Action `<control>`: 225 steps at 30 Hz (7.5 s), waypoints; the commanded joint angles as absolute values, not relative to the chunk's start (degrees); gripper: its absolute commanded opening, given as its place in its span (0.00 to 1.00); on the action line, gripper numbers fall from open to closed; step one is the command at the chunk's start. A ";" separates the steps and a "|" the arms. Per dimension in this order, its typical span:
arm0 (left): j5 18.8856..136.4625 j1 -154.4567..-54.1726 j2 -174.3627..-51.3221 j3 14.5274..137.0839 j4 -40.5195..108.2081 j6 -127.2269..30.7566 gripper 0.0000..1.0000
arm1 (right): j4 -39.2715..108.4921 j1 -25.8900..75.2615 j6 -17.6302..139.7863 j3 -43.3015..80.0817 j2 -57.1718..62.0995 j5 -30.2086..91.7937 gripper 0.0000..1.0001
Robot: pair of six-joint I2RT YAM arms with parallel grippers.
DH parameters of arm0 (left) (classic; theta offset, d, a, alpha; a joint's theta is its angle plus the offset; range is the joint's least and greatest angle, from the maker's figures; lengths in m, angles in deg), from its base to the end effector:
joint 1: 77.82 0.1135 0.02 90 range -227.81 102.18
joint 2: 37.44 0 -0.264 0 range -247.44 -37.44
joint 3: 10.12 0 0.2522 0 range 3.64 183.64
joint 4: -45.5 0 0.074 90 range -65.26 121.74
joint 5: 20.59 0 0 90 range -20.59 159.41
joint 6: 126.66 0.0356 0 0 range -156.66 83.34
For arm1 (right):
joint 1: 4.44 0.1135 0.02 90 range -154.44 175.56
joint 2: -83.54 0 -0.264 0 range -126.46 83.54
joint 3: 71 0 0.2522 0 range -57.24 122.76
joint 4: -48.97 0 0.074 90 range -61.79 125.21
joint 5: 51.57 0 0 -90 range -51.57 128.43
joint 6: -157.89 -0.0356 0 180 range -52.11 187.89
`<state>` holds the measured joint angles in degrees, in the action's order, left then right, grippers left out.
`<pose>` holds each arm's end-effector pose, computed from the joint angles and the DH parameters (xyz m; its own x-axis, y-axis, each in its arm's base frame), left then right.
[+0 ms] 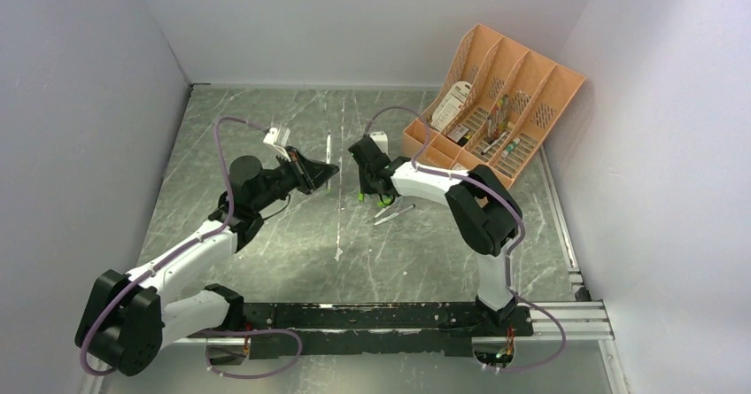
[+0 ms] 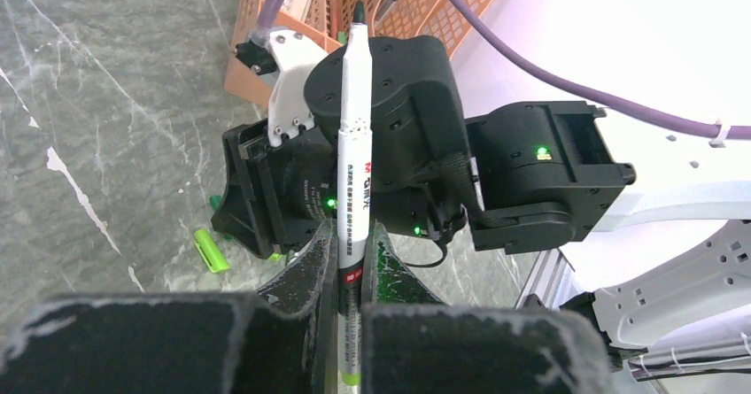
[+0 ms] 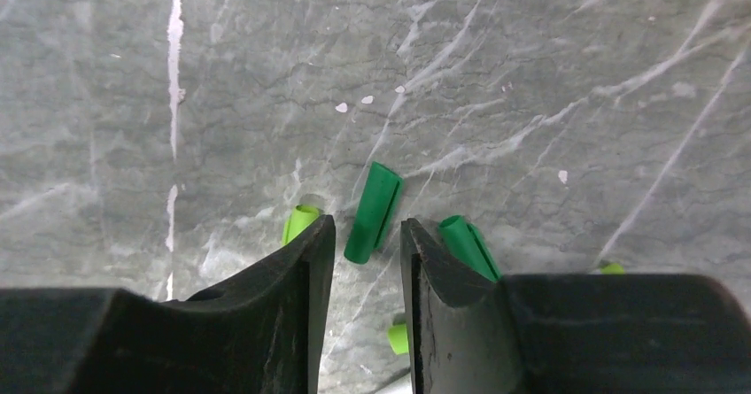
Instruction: Insert the pens into the pen caps
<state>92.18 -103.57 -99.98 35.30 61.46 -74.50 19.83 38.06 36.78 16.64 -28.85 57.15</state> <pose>0.2157 -0.1193 0.2714 -0.4740 -0.3994 -0.7848 0.5804 0.5285 -0.6195 0.3123 0.2706 0.1650 -0.7685 -0.0405 -0.6385 -0.1207 0.9893 0.0825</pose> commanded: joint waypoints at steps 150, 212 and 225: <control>89.43 -119.68 -102.74 40.37 66.43 -50.88 0.07 | 56.91 33.73 36.11 -8.80 20.05 21.82 0.28; 56.58 -111.54 -134.24 57.00 26.04 -67.00 0.15 | 41.55 37.75 29.15 -22.62 34.33 49.25 0.63; 57.28 -110.57 -133.68 55.55 28.92 -66.36 0.60 | 27.59 36.64 31.67 -15.28 22.35 49.34 0.64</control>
<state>57.03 -111.22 -136.28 55.75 27.55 -66.33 36.20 37.78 29.65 -20.16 27.65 48.76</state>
